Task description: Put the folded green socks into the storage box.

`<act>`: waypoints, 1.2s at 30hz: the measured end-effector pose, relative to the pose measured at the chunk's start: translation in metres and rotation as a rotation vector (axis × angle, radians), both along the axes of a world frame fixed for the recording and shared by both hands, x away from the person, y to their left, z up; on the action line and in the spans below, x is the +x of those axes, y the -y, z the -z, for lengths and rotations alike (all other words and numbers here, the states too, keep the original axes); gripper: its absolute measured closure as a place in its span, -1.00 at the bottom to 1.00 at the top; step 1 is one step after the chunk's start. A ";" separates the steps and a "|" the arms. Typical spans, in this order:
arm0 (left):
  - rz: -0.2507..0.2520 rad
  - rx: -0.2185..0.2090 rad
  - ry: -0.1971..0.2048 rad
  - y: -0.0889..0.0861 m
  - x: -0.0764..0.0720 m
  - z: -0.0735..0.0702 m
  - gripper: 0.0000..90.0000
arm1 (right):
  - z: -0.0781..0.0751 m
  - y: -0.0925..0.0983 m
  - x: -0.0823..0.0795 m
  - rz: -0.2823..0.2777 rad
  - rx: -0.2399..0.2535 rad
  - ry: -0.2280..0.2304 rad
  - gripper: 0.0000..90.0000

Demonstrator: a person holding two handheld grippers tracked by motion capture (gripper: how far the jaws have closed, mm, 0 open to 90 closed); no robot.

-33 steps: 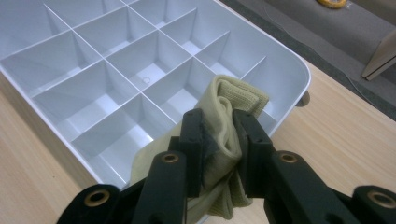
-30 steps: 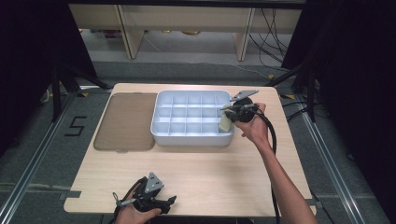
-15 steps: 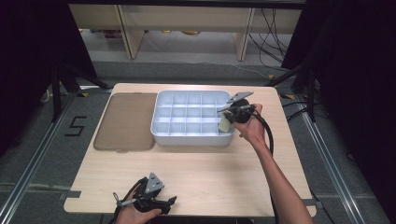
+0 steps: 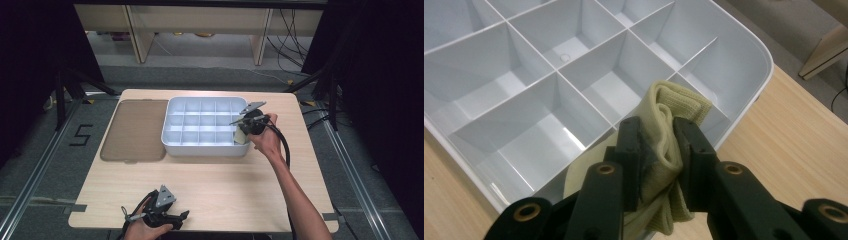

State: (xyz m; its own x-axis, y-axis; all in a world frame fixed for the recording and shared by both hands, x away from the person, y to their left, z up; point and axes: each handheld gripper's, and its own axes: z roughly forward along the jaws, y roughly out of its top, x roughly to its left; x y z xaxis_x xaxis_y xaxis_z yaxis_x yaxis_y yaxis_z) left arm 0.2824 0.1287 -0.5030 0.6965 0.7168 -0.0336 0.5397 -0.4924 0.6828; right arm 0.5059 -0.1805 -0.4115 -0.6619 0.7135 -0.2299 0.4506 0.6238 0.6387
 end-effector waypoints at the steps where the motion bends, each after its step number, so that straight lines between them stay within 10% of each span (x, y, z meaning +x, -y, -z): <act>1: -0.005 -0.002 -0.001 0.000 0.000 0.000 -0.47 | 0.001 -0.001 -0.001 -0.005 -0.001 0.002 0.66; 36: -0.018 -0.014 -0.012 0.000 0.000 0.001 -0.47 | 0.034 -0.007 -0.005 -0.045 -0.065 -0.038 0.64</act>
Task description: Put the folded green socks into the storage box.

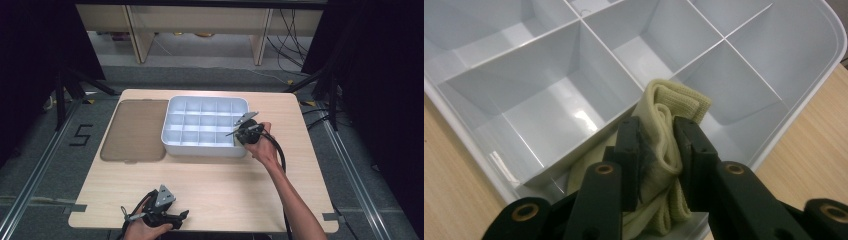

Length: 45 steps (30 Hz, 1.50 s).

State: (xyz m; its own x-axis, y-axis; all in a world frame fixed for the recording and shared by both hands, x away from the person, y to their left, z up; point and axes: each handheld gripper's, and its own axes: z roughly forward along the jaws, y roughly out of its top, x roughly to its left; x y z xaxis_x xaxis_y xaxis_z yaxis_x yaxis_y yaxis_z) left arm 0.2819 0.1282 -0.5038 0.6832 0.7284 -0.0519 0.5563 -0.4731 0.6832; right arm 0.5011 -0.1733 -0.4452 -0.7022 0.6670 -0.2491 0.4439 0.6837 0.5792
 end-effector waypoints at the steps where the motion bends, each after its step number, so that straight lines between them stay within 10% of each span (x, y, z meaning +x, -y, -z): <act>1: -0.003 -0.002 0.001 0.000 0.000 0.000 -0.47 | 0.001 0.000 0.000 0.007 0.002 -0.006 0.64; 19: 0.021 0.021 0.010 -0.001 0.000 -0.001 -0.47 | 0.006 0.004 0.002 0.019 0.005 -0.043 0.62; 29: 0.000 0.001 0.002 0.000 0.000 0.000 -0.47 | -0.018 0.012 0.000 0.063 0.160 -0.045 0.62; 45: 0.012 0.016 0.006 0.000 -0.001 -0.001 -0.46 | -0.004 0.000 0.010 0.074 0.030 -0.101 0.84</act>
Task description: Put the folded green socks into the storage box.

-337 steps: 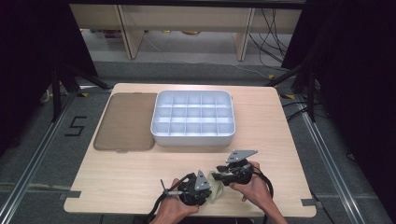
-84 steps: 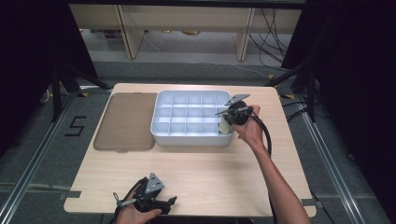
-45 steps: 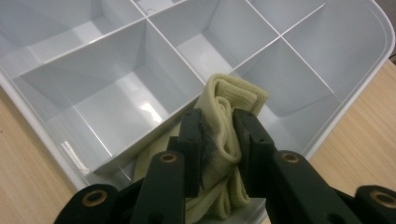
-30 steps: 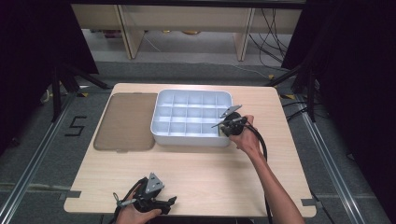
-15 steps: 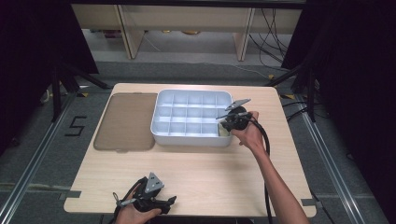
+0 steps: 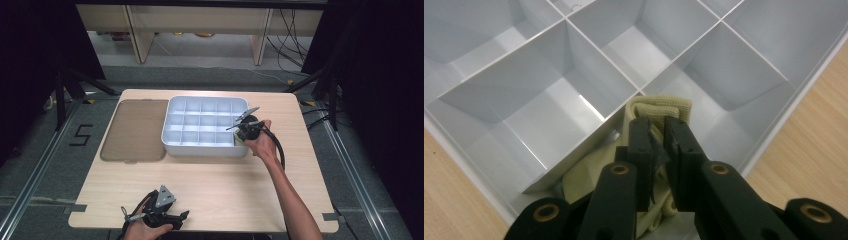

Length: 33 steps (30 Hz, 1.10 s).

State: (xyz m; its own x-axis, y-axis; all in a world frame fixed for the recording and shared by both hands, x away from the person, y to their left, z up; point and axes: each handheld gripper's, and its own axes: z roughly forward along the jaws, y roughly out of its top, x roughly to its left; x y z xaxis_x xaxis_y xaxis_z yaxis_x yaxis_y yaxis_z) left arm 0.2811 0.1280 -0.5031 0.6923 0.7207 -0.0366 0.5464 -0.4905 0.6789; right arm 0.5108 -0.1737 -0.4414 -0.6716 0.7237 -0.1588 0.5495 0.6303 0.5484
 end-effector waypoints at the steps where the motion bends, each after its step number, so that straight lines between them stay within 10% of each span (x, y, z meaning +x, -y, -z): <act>1: 0.000 0.000 0.000 0.000 0.000 0.000 -0.47 | 0.000 0.000 0.000 0.000 0.000 0.000 0.84; 18: 0.003 0.003 0.004 -0.002 0.001 -0.001 -0.46 | 0.012 -0.010 0.005 0.014 -0.041 -0.097 0.86; 33: 0.001 0.008 0.002 -0.003 0.002 -0.001 -0.47 | -0.001 0.002 0.001 0.032 0.068 -0.063 0.80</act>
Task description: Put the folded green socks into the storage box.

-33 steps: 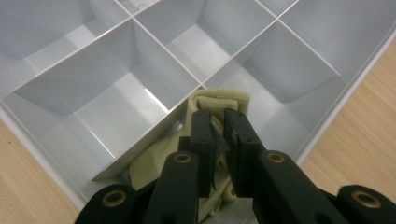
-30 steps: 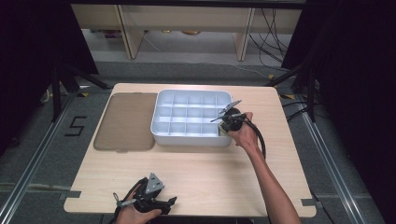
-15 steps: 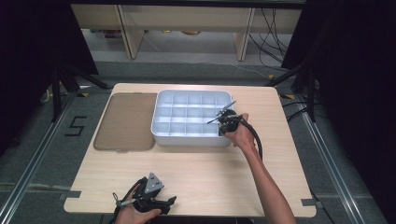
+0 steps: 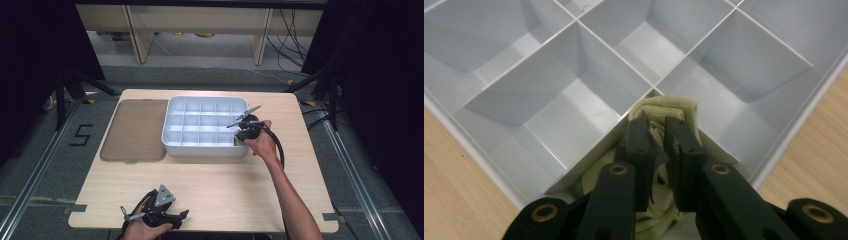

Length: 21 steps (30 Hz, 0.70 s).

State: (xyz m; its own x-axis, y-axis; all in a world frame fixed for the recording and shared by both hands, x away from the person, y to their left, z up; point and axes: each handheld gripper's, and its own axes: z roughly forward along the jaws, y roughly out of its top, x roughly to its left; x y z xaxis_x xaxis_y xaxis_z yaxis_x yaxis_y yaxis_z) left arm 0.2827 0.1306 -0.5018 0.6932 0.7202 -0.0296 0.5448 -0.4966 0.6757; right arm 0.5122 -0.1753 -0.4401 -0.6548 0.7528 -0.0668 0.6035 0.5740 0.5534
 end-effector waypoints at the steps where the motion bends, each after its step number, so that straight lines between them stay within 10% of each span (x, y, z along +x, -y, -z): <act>1: -0.001 -0.001 0.000 0.000 0.000 0.000 -0.47 | -0.001 0.001 -0.001 0.000 0.000 0.009 0.80; 21: -0.013 -0.016 -0.003 0.000 0.001 0.002 -0.47 | -0.024 0.010 -0.013 -0.006 0.105 0.086 0.74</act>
State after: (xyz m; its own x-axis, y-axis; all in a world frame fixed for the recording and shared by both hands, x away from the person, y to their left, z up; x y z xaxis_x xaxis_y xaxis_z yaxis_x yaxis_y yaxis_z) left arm 0.2833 0.1311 -0.5033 0.6835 0.7286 -0.0439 0.5536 -0.4782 0.6818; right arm 0.4991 -0.1858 -0.4166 -0.6547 0.7546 -0.0439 0.5477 0.5135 0.6605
